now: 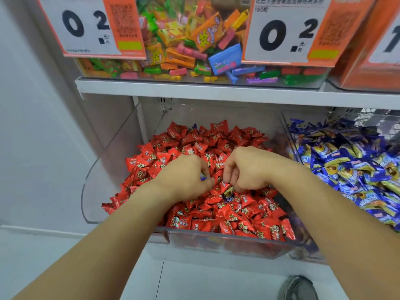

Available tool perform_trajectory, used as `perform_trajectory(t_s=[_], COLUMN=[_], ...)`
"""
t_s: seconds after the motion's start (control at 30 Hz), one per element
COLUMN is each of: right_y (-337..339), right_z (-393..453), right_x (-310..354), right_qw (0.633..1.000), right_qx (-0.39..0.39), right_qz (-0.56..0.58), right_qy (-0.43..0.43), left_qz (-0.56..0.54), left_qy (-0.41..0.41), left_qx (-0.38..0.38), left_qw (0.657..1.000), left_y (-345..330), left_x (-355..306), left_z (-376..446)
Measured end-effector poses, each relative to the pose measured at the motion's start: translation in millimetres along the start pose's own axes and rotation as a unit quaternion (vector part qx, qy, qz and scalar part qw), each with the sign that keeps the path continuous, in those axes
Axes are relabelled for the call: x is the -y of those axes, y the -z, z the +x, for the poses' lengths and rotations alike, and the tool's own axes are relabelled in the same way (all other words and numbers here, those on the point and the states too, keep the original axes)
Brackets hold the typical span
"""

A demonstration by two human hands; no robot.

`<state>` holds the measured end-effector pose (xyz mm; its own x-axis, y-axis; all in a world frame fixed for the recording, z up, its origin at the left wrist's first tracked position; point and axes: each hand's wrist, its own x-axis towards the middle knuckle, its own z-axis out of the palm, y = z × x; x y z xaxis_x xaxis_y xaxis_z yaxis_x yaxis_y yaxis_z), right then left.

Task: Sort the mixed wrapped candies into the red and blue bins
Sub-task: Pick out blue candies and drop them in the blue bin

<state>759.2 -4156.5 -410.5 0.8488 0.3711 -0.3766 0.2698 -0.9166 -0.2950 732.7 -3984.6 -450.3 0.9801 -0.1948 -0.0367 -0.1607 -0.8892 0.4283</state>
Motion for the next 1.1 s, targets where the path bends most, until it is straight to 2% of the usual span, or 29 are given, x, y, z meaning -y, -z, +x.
perform_trajectory(t_s=[0.13, 0.2, 0.33, 0.53, 0.63, 0.8, 0.93, 1.03, 1.1], right_y=[-14, -19, -19, 1, 3, 4, 5, 3, -1], right_z=[3, 5, 7, 4, 7, 9, 11, 14, 16], right_x=[7, 5, 5, -5, -9, -1, 6, 17, 27], right_qw=[0.995, 0.993, 0.993, 0.995, 0.99, 0.966, 0.979, 0.985, 0.985], right_qx=[-0.02, -0.045, -0.04, -0.076, -0.097, -0.111, -0.104, -0.066, -0.074], right_qz=[-0.098, -0.105, -0.104, 0.05, 0.092, 0.226, 0.161, 0.153, 0.143], right_qy=[0.028, 0.037, 0.042, 0.049, 0.044, 0.066, 0.061, 0.048, 0.062], left_qz=[0.105, 0.085, 0.007, -0.041, -0.094, -0.184, -0.273, -0.269, -0.255], left_qy=[0.011, 0.036, 0.064, 0.052, 0.07, 0.111, 0.17, 0.18, 0.171], left_qx=[0.019, 0.024, 0.008, -0.016, -0.022, -0.079, -0.143, -0.153, -0.152], left_qw=[0.994, 0.995, 0.998, 0.998, 0.993, 0.974, 0.936, 0.934, 0.94], left_y=[-18, -20, -12, 13, 21, 33, 40, 42, 43], left_x=[-6, -7, -6, 2, 7, 18, 31, 36, 39], left_z=[13, 18, 17, 1, -7, -14, -20, -24, -27])
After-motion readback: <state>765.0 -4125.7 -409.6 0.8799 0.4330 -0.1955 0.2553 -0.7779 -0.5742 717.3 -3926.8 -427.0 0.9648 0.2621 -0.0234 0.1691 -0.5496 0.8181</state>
